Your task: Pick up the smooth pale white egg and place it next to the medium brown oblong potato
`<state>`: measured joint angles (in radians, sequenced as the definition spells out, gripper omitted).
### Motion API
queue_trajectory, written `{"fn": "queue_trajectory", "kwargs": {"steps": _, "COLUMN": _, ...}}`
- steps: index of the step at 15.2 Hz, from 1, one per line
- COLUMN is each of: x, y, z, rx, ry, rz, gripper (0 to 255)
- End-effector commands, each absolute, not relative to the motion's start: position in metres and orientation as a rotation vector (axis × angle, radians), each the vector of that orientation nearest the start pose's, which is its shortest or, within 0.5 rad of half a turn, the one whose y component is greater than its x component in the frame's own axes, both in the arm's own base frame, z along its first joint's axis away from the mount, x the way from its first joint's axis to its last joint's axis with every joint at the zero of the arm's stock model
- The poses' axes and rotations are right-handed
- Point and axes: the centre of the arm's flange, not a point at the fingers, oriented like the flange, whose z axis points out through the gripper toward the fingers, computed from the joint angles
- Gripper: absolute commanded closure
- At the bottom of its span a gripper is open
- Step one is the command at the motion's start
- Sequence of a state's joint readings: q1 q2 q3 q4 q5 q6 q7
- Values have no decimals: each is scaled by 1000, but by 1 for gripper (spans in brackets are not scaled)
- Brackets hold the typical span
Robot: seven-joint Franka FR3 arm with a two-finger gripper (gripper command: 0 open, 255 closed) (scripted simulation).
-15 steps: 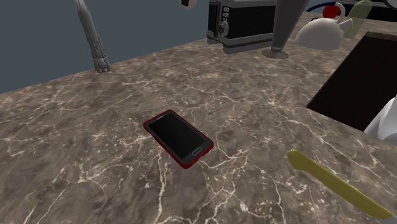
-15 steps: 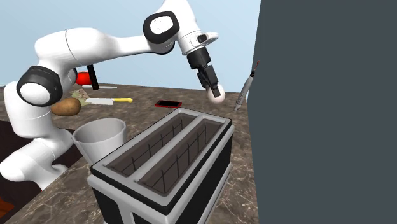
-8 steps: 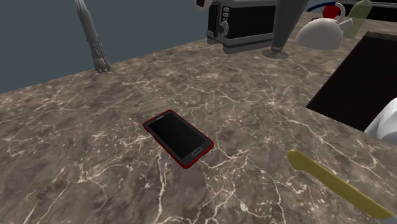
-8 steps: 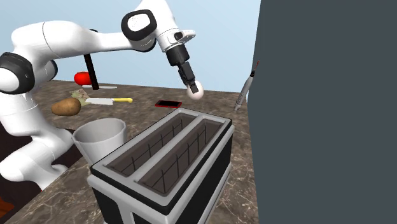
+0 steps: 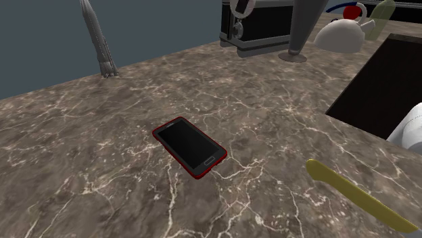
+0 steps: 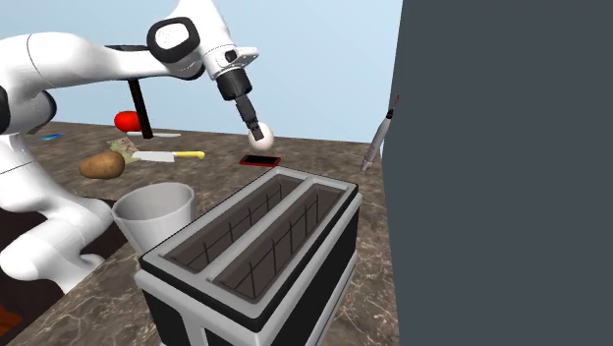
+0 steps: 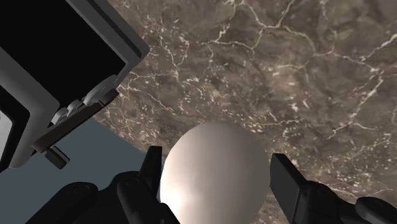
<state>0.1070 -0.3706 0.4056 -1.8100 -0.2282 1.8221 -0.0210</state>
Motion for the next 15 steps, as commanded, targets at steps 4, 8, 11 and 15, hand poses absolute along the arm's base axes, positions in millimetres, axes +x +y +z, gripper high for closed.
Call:
{"fn": "queue_trajectory", "kwargs": {"steps": 4, "x": 326, "y": 249, "z": 711, "rx": -3213, "ry": -908, "rz": -731, "gripper": 255}}
{"fn": "queue_trajectory", "kwargs": {"steps": 8, "x": 274, "y": 249, "z": 711, "rx": -3213, "ry": -908, "rz": -731, "gripper": 255}}
{"fn": "queue_trajectory", "kwargs": {"steps": 11, "x": 234, "y": 249, "z": 711, "rx": -3213, "ry": -908, "rz": -731, "gripper": 255}}
{"fn": "queue_trajectory", "kwargs": {"steps": 15, "x": 181, "y": 249, "z": 711, "rx": -3213, "ry": -908, "rz": -731, "gripper": 255}}
